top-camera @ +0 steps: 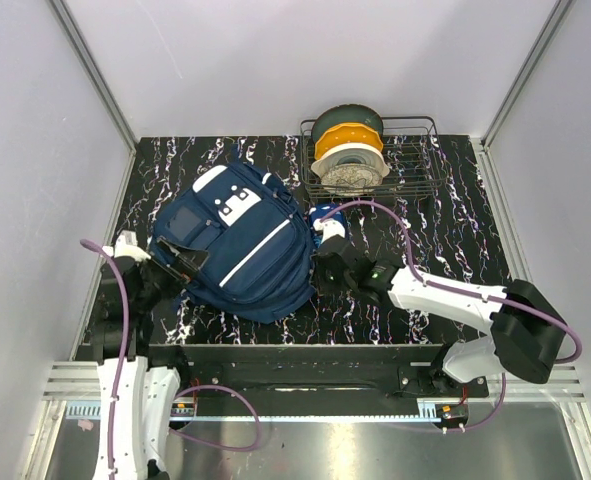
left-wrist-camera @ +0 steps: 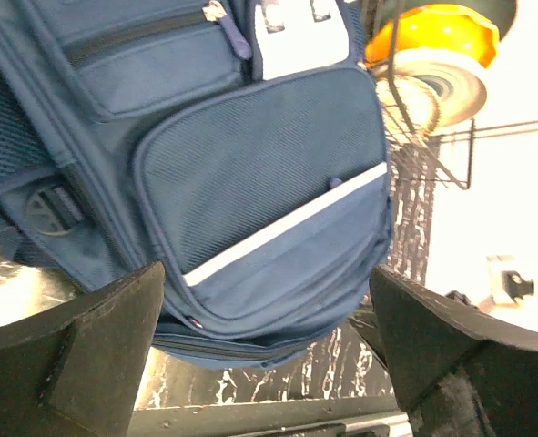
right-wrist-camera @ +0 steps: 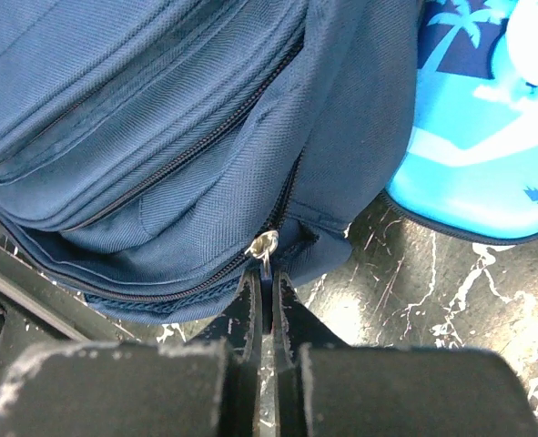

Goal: Pack the student bag
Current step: Zip the student bag at the center of the board.

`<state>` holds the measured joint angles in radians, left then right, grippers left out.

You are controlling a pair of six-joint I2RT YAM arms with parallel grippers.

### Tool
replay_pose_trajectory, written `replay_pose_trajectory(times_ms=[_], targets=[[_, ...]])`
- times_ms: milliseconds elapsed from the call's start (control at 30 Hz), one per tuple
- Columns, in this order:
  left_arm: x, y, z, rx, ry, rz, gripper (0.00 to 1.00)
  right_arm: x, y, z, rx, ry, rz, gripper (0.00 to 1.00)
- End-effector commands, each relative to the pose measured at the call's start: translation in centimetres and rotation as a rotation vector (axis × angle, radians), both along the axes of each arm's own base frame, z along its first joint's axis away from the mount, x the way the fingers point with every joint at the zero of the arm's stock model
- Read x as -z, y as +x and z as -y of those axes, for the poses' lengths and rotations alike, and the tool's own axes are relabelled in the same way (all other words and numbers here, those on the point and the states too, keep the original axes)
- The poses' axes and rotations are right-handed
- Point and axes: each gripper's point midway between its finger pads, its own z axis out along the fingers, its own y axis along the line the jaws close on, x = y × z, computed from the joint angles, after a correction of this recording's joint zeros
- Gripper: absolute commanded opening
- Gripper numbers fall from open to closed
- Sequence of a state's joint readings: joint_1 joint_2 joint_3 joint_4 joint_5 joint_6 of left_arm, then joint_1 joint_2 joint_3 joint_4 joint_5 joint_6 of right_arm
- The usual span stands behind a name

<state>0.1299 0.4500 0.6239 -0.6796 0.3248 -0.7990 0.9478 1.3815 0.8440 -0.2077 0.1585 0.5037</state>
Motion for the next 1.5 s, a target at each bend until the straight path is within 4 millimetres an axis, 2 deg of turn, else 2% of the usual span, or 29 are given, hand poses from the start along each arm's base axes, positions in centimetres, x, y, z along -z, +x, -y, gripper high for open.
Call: replay_pose_trajectory(times_ms=[0, 200, 300, 433, 500, 567, 600, 733, 800, 833, 867, 1000, 1067, 1100, 1200, 1267, 1333, 1367, 1400, 1467], targets=[[-0.8, -1.5, 2.3, 0.066, -0.132, 0.051, 0.99, -1.8, 0.5, -1.9, -0.058, 0.053, 0.022, 0.00], [3.6, -4.9, 3.5, 0.087, -0.173, -0.088, 0.99, -2.2, 0.6, -2.6, -0.073, 0.071, 0.022, 0.00], [4.2, -5.3, 2.9, 0.068, -0.133, -0.126, 0.99, -2.2, 0.8, -2.9, -0.066, 0.070, 0.025, 0.00], [4.5, -4.5, 2.5, 0.034, -0.134, -0.150, 0.99, -2.0, 1.4, -2.9, -0.036, 0.068, 0.022, 0.00], [5.2, -4.4, 2.5, 0.038, -0.118, -0.173, 0.99, -1.9, 1.4, -3.0, -0.028, 0.068, 0.017, 0.00], [7.0, -4.5, 2.6, 0.037, -0.103, -0.228, 0.99, -2.0, 1.5, -3.1, -0.026, 0.071, 0.019, 0.00], [7.3, -4.0, 2.4, 0.024, -0.104, -0.227, 0.99, -2.2, 1.5, -3.1, -0.025, 0.073, 0.022, 0.00], [9.3, -3.8, 3.4, 0.049, -0.058, -0.285, 0.99, -2.8, 1.8, -3.0, -0.020, 0.077, 0.041, 0.00], [9.9, -4.0, 4.9, 0.091, -0.057, -0.306, 0.99, -3.1, 1.9, -3.0, -0.019, 0.081, 0.048, 0.00], [10.3, -3.6, 4.4, 0.040, -0.022, -0.320, 0.99, -3.2, 1.9, -3.1, -0.020, 0.079, 0.048, 0.00], [10.2, -3.9, 5.5, 0.076, -0.021, -0.315, 0.99, -3.5, 2.0, -3.2, -0.025, 0.083, 0.054, 0.00], [9.2, -1.7, 5.9, 0.005, -0.051, -0.218, 0.99, -3.9, 2.1, -3.5, -0.026, 0.095, 0.054, 0.00], [9.8, -0.8, 5.6, -0.022, -0.038, -0.206, 0.99, -4.2, 2.0, -3.8, -0.037, 0.109, 0.050, 0.00], [9.1, 0.1, 6.1, -0.017, -0.052, -0.158, 0.99, -4.3, 1.9, -4.0, -0.041, 0.114, 0.049, 0.00], [10.0, 1.0, 6.1, -0.025, -0.010, -0.187, 0.95, -4.1, 1.6, -3.8, -0.050, 0.099, 0.033, 0.00], [10.2, 1.6, 5.8, -0.019, 0.052, -0.199, 0.87, -4.2, 1.3, -3.7, -0.054, 0.099, 0.028, 0.00], [10.4, 2.1, 5.0, -0.040, 0.082, -0.204, 0.75, -4.5, 0.7, -3.9, -0.077, 0.108, 0.027, 0.00], [10.2, 2.5, 4.6, -0.038, 0.094, -0.187, 0.63, -4.7, 0.3, -4.2, -0.095, 0.114, 0.032, 0.00], [10.0, 2.9, 4.0, -0.049, 0.091, -0.178, 0.56, -4.9, -0.2, -4.7, -0.123, 0.121, 0.038, 0.00], [9.4, 4.0, 2.0, -0.085, 0.089, -0.150, 0.52, -4.6, -0.8, -5.6, -0.158, 0.097, 0.053, 0.00]])
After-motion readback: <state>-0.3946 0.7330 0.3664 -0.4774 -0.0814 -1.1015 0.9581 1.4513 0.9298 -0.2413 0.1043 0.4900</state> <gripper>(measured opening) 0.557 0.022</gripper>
